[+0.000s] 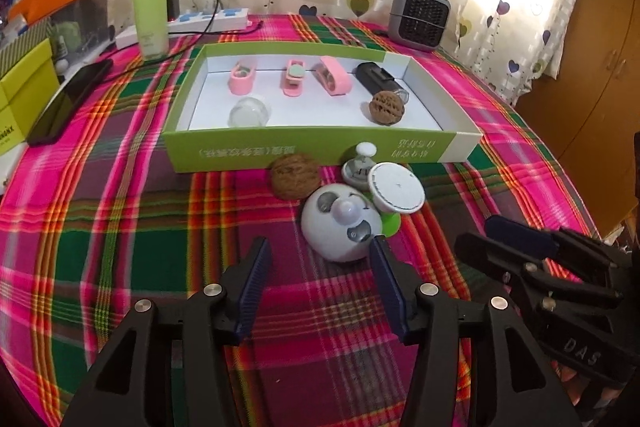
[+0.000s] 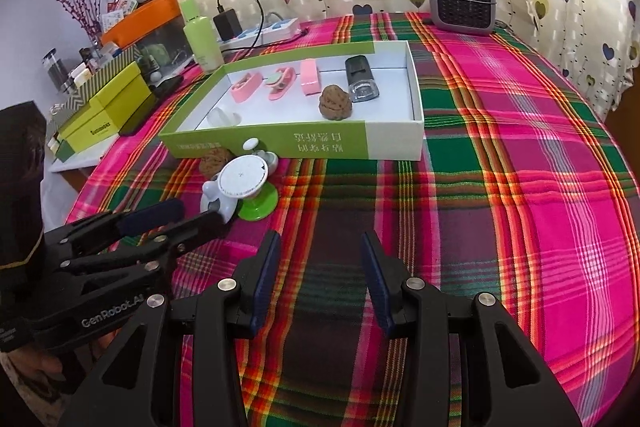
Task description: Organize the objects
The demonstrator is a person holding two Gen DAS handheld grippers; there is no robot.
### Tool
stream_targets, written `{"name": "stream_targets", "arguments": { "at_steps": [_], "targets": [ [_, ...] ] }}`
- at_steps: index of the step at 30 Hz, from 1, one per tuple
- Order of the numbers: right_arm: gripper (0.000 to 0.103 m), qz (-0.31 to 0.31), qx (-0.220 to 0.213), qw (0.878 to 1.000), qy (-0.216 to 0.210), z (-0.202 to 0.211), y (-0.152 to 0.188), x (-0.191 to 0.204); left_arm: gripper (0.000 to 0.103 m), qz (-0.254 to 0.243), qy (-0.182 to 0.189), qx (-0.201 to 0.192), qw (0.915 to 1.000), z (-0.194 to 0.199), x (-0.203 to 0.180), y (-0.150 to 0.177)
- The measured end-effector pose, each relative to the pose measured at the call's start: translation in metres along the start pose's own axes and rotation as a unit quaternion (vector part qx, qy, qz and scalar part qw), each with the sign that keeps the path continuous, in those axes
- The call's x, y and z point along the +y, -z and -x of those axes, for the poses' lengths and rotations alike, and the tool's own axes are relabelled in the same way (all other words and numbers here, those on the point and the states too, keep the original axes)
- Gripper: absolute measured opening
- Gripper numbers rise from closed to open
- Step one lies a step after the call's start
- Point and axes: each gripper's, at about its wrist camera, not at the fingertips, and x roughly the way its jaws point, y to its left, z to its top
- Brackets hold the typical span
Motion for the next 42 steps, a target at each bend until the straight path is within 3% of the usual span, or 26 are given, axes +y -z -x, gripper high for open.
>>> {"name": "stream_targets", "arguments": {
  "at_steps": [15,31,42],
  "targets": [
    [0.042,-0.014,0.004,1.0,-0.014,-0.001,-0.002,-0.009,0.052,-0.019,-0.03,0.0,0.9994,-0.014,-0.011,-0.011],
    [0.042,-0.003,0.012,1.0,-0.013,-0.004,-0.002,-0.004,0.047,0.011,-0.023,-0.004,0.9997,-0.008,0.003,-0.009],
    [0.042,0.044,0.021,0.998,-0.026,-0.017,-0.008,0.021,0.047,0.035,-0.038,-0.01,0.9986,0.005,0.033,0.0]
  ]
}}
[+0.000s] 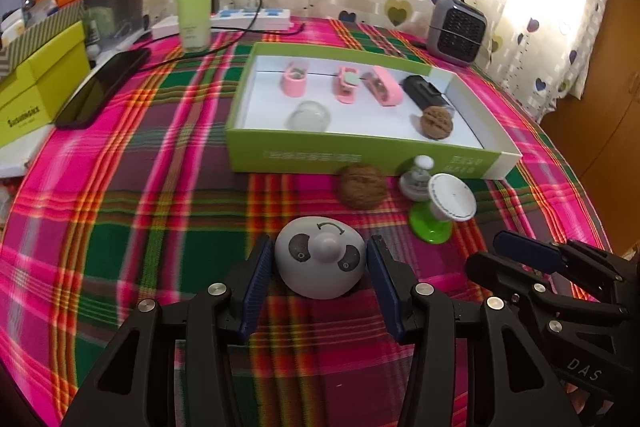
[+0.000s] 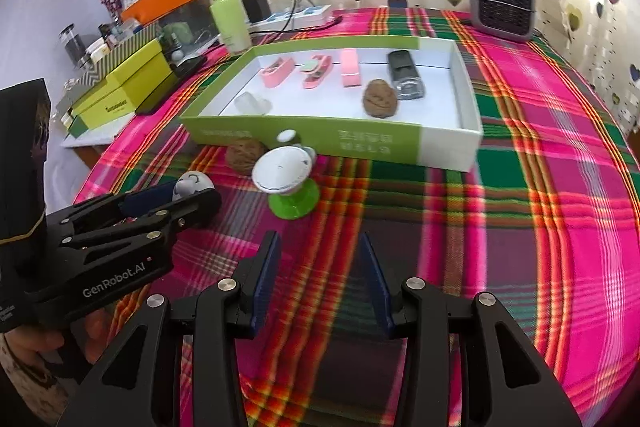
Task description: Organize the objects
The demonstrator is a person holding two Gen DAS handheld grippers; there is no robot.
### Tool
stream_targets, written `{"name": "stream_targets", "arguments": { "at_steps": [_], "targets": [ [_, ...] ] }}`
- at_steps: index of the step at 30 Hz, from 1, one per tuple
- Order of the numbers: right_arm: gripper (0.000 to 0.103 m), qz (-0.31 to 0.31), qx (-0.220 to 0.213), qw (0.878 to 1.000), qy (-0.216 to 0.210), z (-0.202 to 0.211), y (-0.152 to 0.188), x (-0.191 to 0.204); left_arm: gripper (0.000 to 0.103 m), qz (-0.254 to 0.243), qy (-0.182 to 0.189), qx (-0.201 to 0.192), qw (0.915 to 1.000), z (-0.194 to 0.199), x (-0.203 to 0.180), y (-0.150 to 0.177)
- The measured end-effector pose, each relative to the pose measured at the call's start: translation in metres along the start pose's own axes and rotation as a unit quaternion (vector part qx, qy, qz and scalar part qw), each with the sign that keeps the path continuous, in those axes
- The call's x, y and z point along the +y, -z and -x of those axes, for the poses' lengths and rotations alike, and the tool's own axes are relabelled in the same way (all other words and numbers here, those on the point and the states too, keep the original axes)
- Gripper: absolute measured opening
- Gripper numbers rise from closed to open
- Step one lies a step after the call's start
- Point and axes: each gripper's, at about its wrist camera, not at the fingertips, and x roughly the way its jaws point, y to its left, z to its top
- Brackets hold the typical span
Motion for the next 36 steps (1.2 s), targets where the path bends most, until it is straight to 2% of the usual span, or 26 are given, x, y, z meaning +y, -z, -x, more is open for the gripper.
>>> {"name": "stream_targets", "arguments": {
  "at_steps": [10,21,33,36],
  "targets": [
    [0.042,0.023,0.003,1.0,-0.005,-0.018,-0.015,0.013,0.047,0.014,-0.003,-0.004,0.9999,0.0,0.019,-0.003],
    [0.042,0.036,0.004,0.999,-0.002,-0.03,-0.026,0.019,0.047,0.012,0.004,-0.005,0.9999,-0.004,0.021,-0.007],
    [0.042,0.019,0.001,1.0,-0.007,-0.031,-0.029,0.013,0.048,0.008,0.001,-0.004,1.0,-0.007,0.019,-0.009],
    [0.034,0.016,0.0,1.0,-0.001,-0.031,-0.029,0.012,0.048,0.009,0.002,-0.004,0.9999,-0.006,0.018,-0.009]
  ]
}}
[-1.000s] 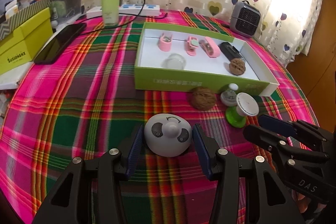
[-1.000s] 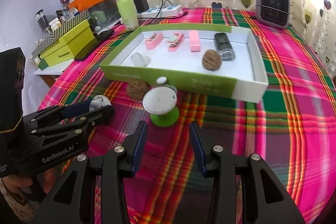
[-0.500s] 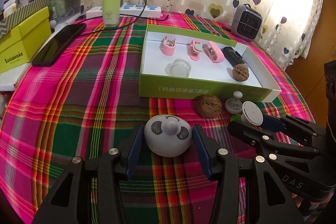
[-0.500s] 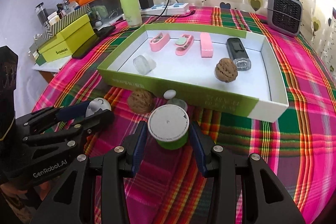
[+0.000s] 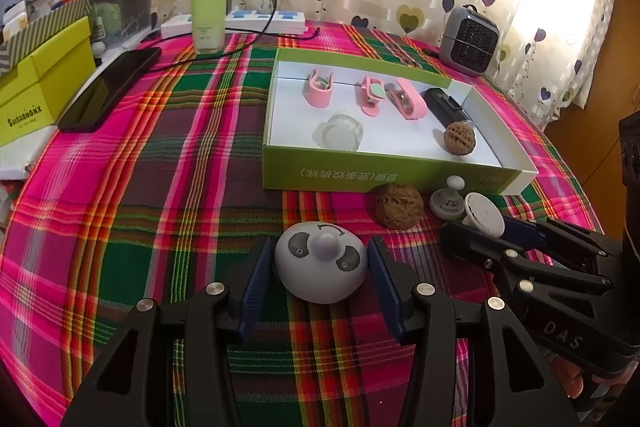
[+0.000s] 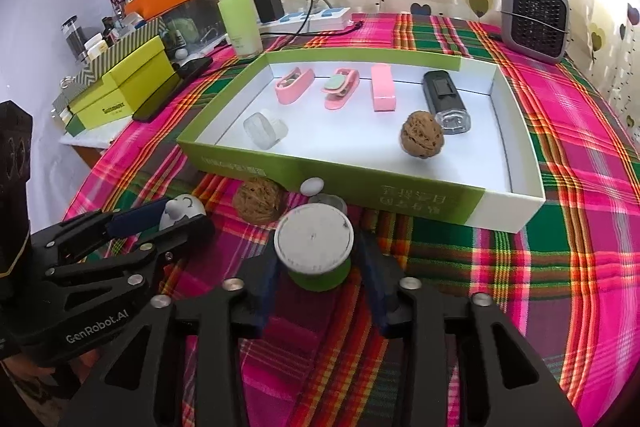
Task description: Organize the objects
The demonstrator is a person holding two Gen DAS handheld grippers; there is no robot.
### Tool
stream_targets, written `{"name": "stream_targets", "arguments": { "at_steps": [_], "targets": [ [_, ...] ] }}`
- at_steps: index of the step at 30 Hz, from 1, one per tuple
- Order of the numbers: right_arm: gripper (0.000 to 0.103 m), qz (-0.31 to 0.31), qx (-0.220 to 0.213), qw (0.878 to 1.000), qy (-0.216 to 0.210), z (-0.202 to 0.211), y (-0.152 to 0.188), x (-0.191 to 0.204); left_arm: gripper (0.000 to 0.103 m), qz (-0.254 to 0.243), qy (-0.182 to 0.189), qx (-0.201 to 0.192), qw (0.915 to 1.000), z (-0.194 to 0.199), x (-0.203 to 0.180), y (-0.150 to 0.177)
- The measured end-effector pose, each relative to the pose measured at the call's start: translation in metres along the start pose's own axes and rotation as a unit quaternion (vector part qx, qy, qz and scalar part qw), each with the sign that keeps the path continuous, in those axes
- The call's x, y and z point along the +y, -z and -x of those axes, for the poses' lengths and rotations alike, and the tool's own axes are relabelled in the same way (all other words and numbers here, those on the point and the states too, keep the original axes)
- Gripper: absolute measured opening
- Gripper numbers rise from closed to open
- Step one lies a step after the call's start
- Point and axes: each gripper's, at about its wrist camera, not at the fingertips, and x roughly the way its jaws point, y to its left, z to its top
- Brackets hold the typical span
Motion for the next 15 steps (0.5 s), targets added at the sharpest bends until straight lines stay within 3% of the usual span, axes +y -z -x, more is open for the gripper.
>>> {"name": "stream_targets", "arguments": {
  "at_steps": [15],
  "targets": [
    [0.029,-0.013,-0.006,1.0,0.002,0.0035,0.0016,-0.006,0.048,-0.001,-0.003,0.0,1.0,-0.0003,-0.001,-0.0001]
  ]
}}
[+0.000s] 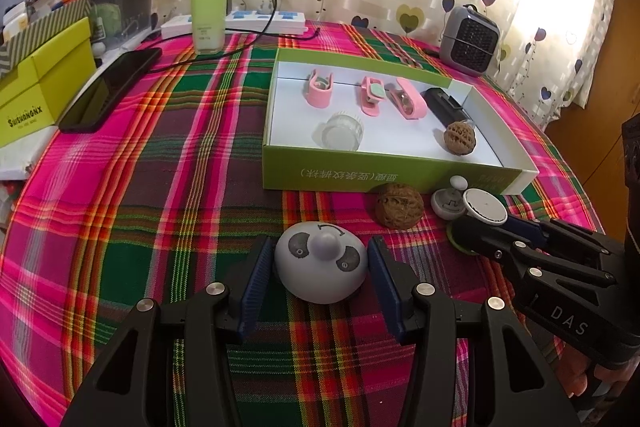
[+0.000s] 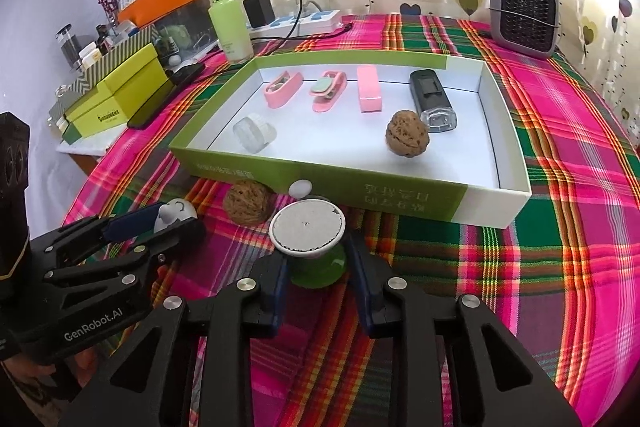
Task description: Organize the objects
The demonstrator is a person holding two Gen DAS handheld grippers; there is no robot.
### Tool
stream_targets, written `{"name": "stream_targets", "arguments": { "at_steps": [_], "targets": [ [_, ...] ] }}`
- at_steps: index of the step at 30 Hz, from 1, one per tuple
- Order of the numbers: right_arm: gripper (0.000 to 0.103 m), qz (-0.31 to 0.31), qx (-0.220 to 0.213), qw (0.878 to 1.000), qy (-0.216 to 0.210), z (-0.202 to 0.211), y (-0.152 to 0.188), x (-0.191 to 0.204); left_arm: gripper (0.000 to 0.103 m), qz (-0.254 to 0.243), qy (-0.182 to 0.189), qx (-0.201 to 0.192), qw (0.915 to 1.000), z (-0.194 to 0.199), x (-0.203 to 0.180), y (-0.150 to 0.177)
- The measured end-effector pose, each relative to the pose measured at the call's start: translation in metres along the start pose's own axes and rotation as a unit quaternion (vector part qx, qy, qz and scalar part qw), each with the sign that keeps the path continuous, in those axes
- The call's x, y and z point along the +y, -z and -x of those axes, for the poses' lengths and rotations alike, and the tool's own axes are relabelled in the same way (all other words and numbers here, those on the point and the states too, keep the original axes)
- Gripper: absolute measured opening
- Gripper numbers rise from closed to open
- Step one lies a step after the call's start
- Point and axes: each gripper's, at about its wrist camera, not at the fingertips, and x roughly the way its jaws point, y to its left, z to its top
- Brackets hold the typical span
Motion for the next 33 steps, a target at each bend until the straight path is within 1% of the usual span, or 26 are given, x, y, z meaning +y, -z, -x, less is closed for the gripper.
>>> {"name": "stream_targets", "arguments": {
  "at_steps": [8,24,33],
  "targets": [
    [0.028,0.0,0.0,1.0,0.0,0.0007,0.0007,0.0002,0.047,0.0,-0.001,0.0,1.0,-0.0002,0.0001,0.0002],
    [0.028,0.001,-0.001,1.0,-0.003,0.0039,0.0049,0.0025,0.047,-0.006,-0.016,0.0,0.9999,0.0008,-0.0016,0.0017],
    [0.028,-0.002,-0.004,1.0,-0.01,0.0071,0.007,0.0025,0.047,-0.006,-0.016,0.0,0.9999,0.0017,-0.0027,0.0032]
  ]
}}
